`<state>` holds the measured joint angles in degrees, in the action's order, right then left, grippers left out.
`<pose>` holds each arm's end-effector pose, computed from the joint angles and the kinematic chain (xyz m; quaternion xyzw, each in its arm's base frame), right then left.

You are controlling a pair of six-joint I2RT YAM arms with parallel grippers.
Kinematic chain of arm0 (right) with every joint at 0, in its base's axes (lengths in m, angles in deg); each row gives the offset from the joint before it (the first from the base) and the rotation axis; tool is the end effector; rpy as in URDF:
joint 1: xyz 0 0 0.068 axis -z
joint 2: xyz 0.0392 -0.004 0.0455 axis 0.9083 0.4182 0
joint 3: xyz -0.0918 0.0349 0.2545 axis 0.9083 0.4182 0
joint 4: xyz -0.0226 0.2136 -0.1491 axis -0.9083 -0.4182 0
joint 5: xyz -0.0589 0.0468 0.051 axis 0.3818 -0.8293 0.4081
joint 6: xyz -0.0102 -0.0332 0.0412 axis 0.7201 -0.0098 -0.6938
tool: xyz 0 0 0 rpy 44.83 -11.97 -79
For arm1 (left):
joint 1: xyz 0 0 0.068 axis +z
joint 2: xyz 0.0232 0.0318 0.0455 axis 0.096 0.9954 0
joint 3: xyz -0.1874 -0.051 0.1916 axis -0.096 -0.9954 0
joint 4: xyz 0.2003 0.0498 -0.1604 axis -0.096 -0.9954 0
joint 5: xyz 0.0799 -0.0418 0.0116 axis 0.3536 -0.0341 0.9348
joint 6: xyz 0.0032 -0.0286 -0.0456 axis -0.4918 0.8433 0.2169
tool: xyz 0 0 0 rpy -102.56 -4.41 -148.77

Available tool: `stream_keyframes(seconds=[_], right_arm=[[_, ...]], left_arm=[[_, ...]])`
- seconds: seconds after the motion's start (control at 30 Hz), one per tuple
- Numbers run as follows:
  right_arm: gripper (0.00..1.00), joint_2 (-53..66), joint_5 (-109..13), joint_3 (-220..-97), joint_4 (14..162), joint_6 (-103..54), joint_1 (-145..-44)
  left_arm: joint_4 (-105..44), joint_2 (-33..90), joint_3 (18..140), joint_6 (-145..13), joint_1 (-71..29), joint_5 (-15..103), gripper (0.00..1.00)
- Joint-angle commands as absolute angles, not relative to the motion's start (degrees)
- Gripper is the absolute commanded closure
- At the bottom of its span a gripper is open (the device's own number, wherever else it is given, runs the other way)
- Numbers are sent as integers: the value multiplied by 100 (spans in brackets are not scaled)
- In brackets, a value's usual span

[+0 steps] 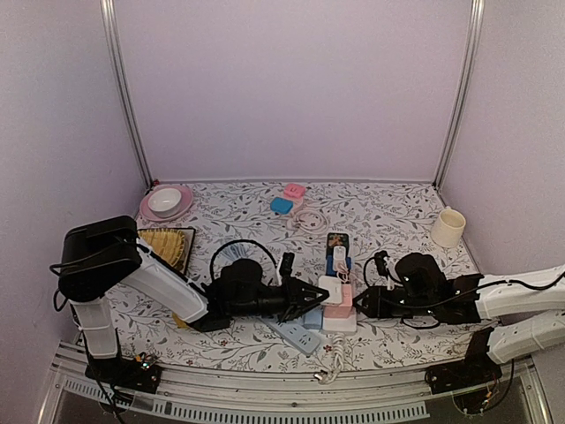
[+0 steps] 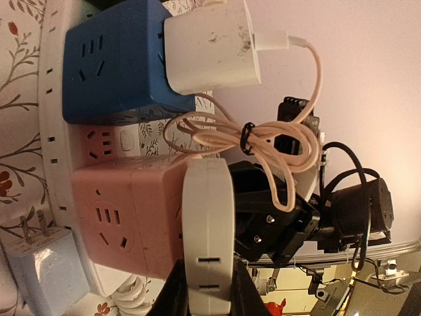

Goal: Pull the plug off the socket

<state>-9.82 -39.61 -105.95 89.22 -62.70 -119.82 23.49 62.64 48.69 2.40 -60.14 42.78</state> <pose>0.1241 0.1732 0.1622 -0.0729 0.9067 0.3121 0.2741 0.1446 -0.3339 0.1390 -0.0446 0.7709 -0.6231 0.1239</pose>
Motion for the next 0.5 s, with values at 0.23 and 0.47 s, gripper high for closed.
stream_keyframes(seconds=[0.23,0.47], right_arm=[[59,-1495,-3789,-10817,8853,-6380,-12119],[58,-908,-3826,-10870,9146,-6386,-12161]], left_arm=[[1756,6381,5138,88,-6150,4052,88],[1764,6319,5074,99,-6149,4086,88]])
